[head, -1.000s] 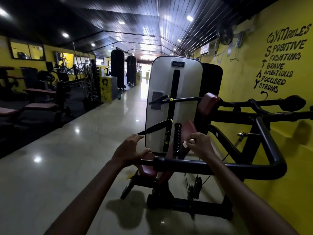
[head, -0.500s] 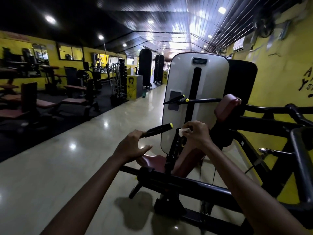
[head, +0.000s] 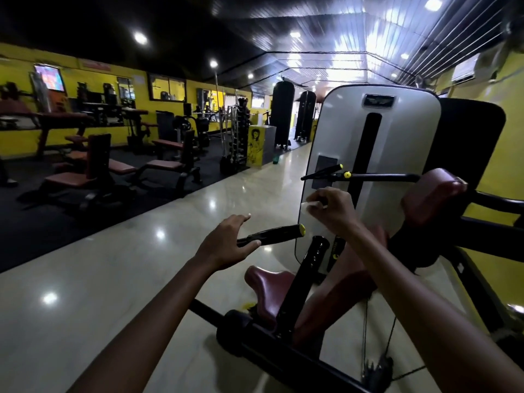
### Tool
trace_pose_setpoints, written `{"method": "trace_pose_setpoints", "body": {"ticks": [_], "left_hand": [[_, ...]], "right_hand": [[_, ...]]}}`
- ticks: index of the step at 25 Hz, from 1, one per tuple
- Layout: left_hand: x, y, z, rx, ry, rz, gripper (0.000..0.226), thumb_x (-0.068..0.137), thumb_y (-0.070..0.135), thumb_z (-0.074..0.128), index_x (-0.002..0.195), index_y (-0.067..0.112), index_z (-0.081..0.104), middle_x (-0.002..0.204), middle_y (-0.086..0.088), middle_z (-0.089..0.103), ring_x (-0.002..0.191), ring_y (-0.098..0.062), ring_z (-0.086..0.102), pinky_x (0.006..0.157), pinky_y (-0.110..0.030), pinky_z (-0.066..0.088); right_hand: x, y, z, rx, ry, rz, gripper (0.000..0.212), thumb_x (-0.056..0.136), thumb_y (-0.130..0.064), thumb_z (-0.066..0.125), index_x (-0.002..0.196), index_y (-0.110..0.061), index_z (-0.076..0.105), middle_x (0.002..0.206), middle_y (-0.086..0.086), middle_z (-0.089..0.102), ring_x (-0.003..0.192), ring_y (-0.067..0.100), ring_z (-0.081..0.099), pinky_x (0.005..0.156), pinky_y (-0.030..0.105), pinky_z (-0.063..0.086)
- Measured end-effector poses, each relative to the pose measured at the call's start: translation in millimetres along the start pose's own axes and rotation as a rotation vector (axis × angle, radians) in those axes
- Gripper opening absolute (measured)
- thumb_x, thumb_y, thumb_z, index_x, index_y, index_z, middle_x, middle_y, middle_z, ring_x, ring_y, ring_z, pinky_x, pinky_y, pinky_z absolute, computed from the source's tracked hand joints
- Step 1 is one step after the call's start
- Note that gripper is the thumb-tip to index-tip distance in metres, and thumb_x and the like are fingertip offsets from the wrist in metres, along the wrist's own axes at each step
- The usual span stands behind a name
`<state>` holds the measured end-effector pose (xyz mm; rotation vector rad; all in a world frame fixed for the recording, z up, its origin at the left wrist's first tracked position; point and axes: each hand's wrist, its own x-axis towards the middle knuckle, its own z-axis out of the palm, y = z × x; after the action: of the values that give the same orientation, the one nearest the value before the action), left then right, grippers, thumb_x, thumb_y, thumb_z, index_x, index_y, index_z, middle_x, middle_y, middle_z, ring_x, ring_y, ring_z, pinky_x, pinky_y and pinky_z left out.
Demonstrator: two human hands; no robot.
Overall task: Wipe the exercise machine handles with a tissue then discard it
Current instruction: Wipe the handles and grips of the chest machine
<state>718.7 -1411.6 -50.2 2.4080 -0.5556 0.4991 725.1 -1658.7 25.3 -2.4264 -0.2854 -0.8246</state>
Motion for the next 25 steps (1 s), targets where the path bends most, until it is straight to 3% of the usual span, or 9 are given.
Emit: {"method": "trace_pose_setpoints", "body": {"ticks": [2, 6, 8, 11, 15, 20, 23, 25], "left_hand": [[3, -2, 1, 0.025, 0.034, -0.026, 0.074, 0.079, 0.051, 0.064, 0.141, 0.016, 0.042, 0.138, 0.0, 0.05, 0.127, -0.014, 0.047, 0.1, -0.03, 0.042], [-6, 7, 5, 0.1, 0.116, -0.102, 0.068, 0.082, 0.042, 0.069, 0.14, 0.015, 0.043, 0.138, 0.0, 0.05, 0.127, -0.014, 0.046, 0.099, -0.024, 0.036], [-15, 17, 10, 0.134, 0.145, -0.145, 0.067, 0.083, 0.043, 0.068, 0.139, 0.015, 0.044, 0.138, 0.0, 0.05, 0.128, -0.015, 0.046, 0.098, -0.022, 0.034], [-29, 36, 24, 0.175, 0.199, -0.206, 0.077, 0.075, 0.06, 0.061, 0.137, 0.015, 0.047, 0.136, 0.002, 0.051, 0.126, -0.014, 0.048, 0.098, -0.02, 0.033], [-38, 56, 54, 0.103, 0.25, -0.279, 0.083, 0.068, 0.069, 0.05, 0.131, 0.016, 0.052, 0.129, 0.004, 0.056, 0.118, -0.011, 0.054, 0.097, -0.02, 0.039], [-66, 81, 64, 0.17, 0.294, -0.386, 0.081, 0.07, 0.066, 0.052, 0.131, 0.014, 0.052, 0.128, 0.002, 0.057, 0.118, -0.011, 0.054, 0.097, -0.022, 0.041], [-84, 102, 55, 0.197, 0.347, -0.451, 0.072, 0.074, 0.06, 0.061, 0.13, 0.016, 0.053, 0.128, 0.004, 0.056, 0.117, -0.01, 0.054, 0.096, -0.021, 0.04], [-97, 115, 55, 0.216, 0.388, -0.469, 0.067, 0.076, 0.051, 0.066, 0.131, 0.016, 0.053, 0.128, 0.003, 0.057, 0.117, -0.011, 0.054, 0.094, -0.018, 0.038]], "right_hand": [[12, 6, 7, 0.035, -0.026, -0.017, 0.018, 0.074, -0.004, 0.072, 0.092, -0.006, 0.073, 0.091, 0.01, 0.069, 0.08, 0.018, 0.062, 0.065, 0.017, 0.042], [25, 17, 17, 0.118, -0.097, -0.106, 0.019, 0.075, -0.004, 0.072, 0.094, -0.006, 0.072, 0.09, 0.008, 0.068, 0.08, 0.017, 0.062, 0.057, 0.0, 0.037], [26, 19, 13, 0.153, -0.141, -0.155, 0.019, 0.076, -0.004, 0.07, 0.095, -0.005, 0.072, 0.09, 0.006, 0.067, 0.08, 0.016, 0.06, 0.06, 0.003, 0.038], [21, 25, 1, 0.213, -0.203, -0.219, 0.019, 0.076, -0.004, 0.069, 0.095, -0.004, 0.072, 0.092, 0.01, 0.069, 0.084, 0.021, 0.063, 0.068, 0.022, 0.045], [13, 46, -9, 0.24, -0.259, -0.339, 0.018, 0.077, -0.003, 0.065, 0.094, -0.003, 0.072, 0.092, 0.012, 0.067, 0.082, 0.022, 0.06, 0.061, 0.014, 0.035], [4, 57, -14, 0.281, -0.326, -0.399, 0.018, 0.078, -0.003, 0.065, 0.094, -0.004, 0.072, 0.093, 0.009, 0.068, 0.084, 0.019, 0.06, 0.067, 0.016, 0.034], [-15, 48, -13, 0.349, -0.366, -0.428, 0.018, 0.077, -0.004, 0.066, 0.093, -0.005, 0.072, 0.091, 0.007, 0.068, 0.08, 0.013, 0.055, 0.066, 0.015, 0.033], [-32, 39, -9, 0.362, -0.421, -0.494, 0.016, 0.076, -0.005, 0.067, 0.091, -0.004, 0.072, 0.089, 0.009, 0.068, 0.08, 0.017, 0.058, 0.067, 0.018, 0.035]]}}
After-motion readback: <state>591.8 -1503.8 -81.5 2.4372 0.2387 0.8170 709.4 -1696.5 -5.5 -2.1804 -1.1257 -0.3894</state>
